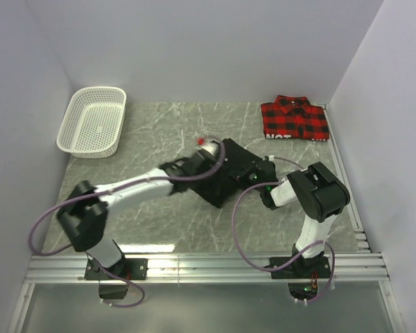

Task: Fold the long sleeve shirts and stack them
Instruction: Neatly place the folded shirt to the corner

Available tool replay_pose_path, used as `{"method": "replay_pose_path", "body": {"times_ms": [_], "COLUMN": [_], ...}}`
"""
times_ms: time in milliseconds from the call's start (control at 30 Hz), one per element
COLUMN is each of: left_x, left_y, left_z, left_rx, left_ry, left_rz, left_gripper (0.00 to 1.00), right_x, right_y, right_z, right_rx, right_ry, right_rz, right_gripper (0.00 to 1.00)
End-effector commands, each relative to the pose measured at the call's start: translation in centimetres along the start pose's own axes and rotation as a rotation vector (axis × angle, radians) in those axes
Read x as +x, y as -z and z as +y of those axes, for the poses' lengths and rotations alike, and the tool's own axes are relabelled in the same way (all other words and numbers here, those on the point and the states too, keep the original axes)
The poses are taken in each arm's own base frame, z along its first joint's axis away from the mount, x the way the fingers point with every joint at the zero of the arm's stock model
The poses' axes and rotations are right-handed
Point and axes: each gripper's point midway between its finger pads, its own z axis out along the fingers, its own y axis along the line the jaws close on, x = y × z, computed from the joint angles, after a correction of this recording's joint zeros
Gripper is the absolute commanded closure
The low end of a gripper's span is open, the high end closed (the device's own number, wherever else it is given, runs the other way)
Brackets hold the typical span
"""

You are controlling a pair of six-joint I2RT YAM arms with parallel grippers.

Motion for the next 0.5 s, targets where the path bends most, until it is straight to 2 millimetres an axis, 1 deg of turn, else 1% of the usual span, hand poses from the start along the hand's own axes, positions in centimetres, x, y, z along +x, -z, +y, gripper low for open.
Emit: {"method": "replay_pose_path", "body": {"times_ms": [0,33,67,100,133,167,200,233,267,300,333,367,400,433,467], "left_x": [-3.5,-4.3,-5.6,-6.6,-7.3,-8.3,-9.6,-10.0,-10.7,-11.0,-11.1,-11.4,-11.0,-10.9,-11.0], "left_y": [4.0,4.8,5.4,7.0,8.1,9.1,10.8,11.6,12.5,13.7,14.3,14.8,15.0,15.3,15.5], "left_z": [4.8,6.3,9.5,10.9,12.4,15.2,16.1,17.3,19.4,21.0,22.1,22.7,23.3,23.8,24.5], "left_rx": [0.008,-0.006,-0.052,-0.063,-0.086,-0.135,-0.14,-0.164,-0.21,-0.278,-0.318,-0.345,-0.362,-0.376,-0.391], "left_ry": [0.196,0.223,0.28,0.302,0.302,0.346,0.356,0.351,0.38,0.388,0.399,0.403,0.411,0.419,0.431], "left_rz": [-0.047,-0.061,-0.087,-0.122,-0.141,-0.174,-0.229,-0.254,-0.296,-0.342,-0.367,-0.399,-0.415,-0.431,-0.453], "left_gripper": [0.12,0.12,0.11,0.11,0.1,0.09,0.09,0.09,0.09,0.09,0.08,0.07,0.07,0.07,0.07], "right_x": [-1.8,-2.3,-2.6,-2.9,-3.4,-3.6,-4.0,-4.7,-5.0,-5.9,-6.3,-6.5,-7.3,-8.2,-8.6], "right_y": [-0.4,-0.7,-0.7,-0.8,-1.1,-1.2,-1.4,-1.8,-2.0,-2.3,-2.5,-2.6,-2.8,-3.1,-3.2], "right_z": [1.4,2.3,2.2,2.3,3.4,3.2,3.4,4.9,4.3,5.5,5.8,5.2,5.3,6.7,6.1], "right_rx": [0.004,-0.007,0.017,0.026,0.017,0.042,0.052,0.039,0.086,0.08,0.088,0.126,0.148,0.138,0.175], "right_ry": [0.139,0.168,0.192,0.243,0.264,0.284,0.325,0.351,0.366,0.41,0.432,0.448,0.489,0.508,0.522], "right_rz": [-0.048,-0.059,-0.059,-0.061,-0.071,-0.071,-0.072,-0.087,-0.084,-0.103,-0.111,-0.104,-0.126,-0.147,-0.141], "right_gripper": [1.0,1.0,1.0,1.0,1.0,1.0,1.0,1.0,1.0,1.0,1.0,1.0,1.0,1.0,1.0]}}
